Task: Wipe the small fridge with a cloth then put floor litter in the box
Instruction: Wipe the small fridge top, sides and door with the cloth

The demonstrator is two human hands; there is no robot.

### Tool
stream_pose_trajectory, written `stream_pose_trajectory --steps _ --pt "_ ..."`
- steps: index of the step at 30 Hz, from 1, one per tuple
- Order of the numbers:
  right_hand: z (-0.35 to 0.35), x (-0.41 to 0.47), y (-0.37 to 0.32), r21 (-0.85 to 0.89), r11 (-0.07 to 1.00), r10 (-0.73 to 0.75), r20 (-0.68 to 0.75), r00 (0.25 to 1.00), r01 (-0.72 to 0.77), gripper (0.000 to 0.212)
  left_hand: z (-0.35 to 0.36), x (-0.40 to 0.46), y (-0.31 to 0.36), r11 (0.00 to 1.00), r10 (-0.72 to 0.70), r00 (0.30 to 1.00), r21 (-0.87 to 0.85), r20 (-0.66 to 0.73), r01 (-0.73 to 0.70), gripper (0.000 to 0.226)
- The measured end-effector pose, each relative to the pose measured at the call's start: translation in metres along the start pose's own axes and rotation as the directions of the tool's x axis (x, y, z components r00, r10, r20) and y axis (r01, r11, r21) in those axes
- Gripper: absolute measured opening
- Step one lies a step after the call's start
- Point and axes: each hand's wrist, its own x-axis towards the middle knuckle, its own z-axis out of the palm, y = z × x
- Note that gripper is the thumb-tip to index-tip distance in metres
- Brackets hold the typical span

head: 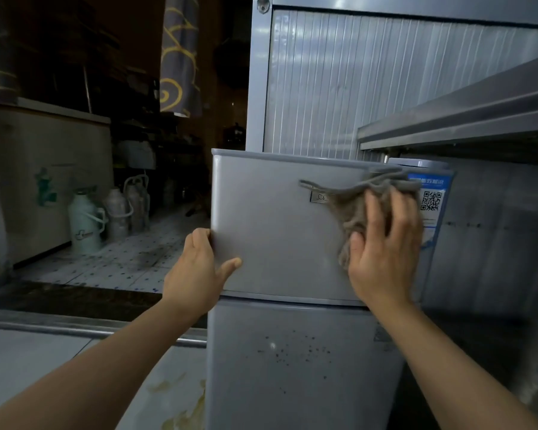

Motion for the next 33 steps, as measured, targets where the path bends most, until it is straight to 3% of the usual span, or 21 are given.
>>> stream_pose_trajectory --steps 3,6,9,12,14,17,20,27,33 --pt "0.005 -0.013 -0.023 0.050 0.978 0.206 -0.026 0.978 -0.204 0.061 0.000 -0.001 0.001 1.000 -0.007 1.000 -0.019 -0.013 0.007 0.047" --pt "0.012 -0.027 -0.065 0.051 0.973 0.223 0.019 0.975 -0.224 0.065 0.000 -0.003 0.003 1.000 -0.002 1.000 -0.029 -0.020 0.002 0.049" --pt "0.015 -0.048 -0.077 -0.001 1.000 0.004 0.096 0.995 -0.004 0.066 -0.001 -0.004 0.004 0.999 0.003 1.000 -0.036 -0.022 -0.003 0.049" --pt "0.014 -0.059 -0.064 -0.022 0.957 -0.284 0.145 0.948 0.290 0.067 0.000 -0.005 0.005 0.999 -0.004 1.000 -0.042 -0.031 0.003 0.049" --pt "0.013 -0.060 -0.040 -0.035 0.952 -0.297 0.148 0.943 0.305 0.067 0.001 -0.005 0.004 0.999 0.002 0.999 -0.035 -0.044 -0.003 0.049" --pt "0.005 -0.064 0.012 -0.011 0.999 0.039 0.090 0.995 -0.038 0.063 0.003 -0.002 0.001 0.999 0.015 0.998 -0.040 -0.060 -0.018 0.047" --pt "0.000 -0.054 0.036 0.098 0.947 0.303 0.046 0.952 -0.306 0.062 0.005 -0.001 -0.001 0.999 0.008 0.998 -0.039 -0.066 -0.010 0.048" --pt "0.008 -0.026 0.036 0.235 0.824 0.540 -0.052 0.840 -0.516 0.065 0.011 -0.004 -0.004 0.995 -0.018 0.996 -0.096 -0.082 0.010 0.054" --pt "0.017 -0.112 0.030 0.199 0.740 0.624 0.154 0.766 -0.642 0.058 0.012 -0.009 -0.001 0.993 -0.019 0.994 -0.120 -0.105 0.006 0.054"
